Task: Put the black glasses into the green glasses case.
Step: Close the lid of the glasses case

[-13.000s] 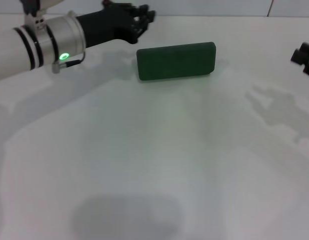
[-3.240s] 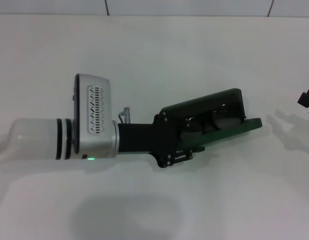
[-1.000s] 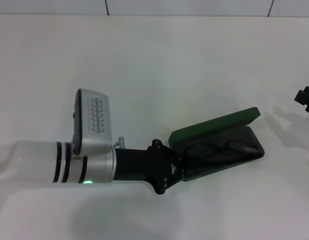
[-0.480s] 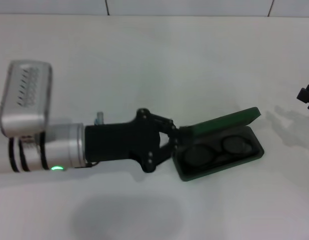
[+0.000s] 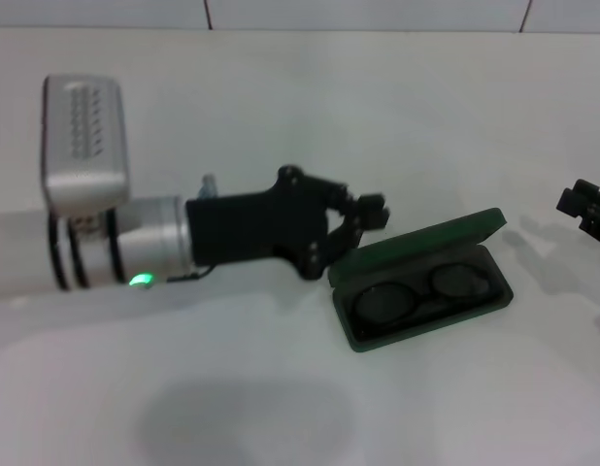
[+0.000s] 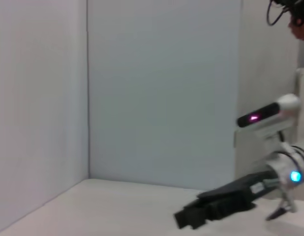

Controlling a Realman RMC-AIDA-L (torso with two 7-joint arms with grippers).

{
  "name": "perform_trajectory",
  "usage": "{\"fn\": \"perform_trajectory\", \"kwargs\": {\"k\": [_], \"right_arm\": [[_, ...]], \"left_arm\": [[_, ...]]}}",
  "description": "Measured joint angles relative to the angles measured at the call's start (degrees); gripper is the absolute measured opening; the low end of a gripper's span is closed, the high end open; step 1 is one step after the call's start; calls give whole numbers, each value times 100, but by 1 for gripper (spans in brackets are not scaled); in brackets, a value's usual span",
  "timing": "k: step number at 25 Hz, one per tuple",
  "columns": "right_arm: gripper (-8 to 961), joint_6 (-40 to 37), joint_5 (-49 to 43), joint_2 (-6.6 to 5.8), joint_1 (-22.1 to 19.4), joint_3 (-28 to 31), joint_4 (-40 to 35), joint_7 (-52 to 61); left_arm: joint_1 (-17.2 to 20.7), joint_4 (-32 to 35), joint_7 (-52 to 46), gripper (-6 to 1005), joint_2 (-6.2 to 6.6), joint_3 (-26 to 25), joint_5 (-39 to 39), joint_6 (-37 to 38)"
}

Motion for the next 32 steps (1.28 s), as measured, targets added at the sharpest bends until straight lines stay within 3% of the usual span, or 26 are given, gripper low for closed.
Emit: {"fn": "perform_trajectory", "kwargs": {"k": [9,12,16,32], "right_arm": [[374,-18,-3,5,-51,40,16,-17],[376,-15,3,6,-82,46,21,-27],[378,-1,40,-7,-130,76,29,-69],[389,94,40,-21,-66,140,24,-98]], "left_arm": [[-1583,-965,-1033,99,39,-7,349,-1021],[-1822,-970,-1725,129,33,-22,768,-1201],[-1818,-929,-1990,250,10,11,858,-1313],[-1679,-937,-2348,252,-34,533,604,-1416]]}}
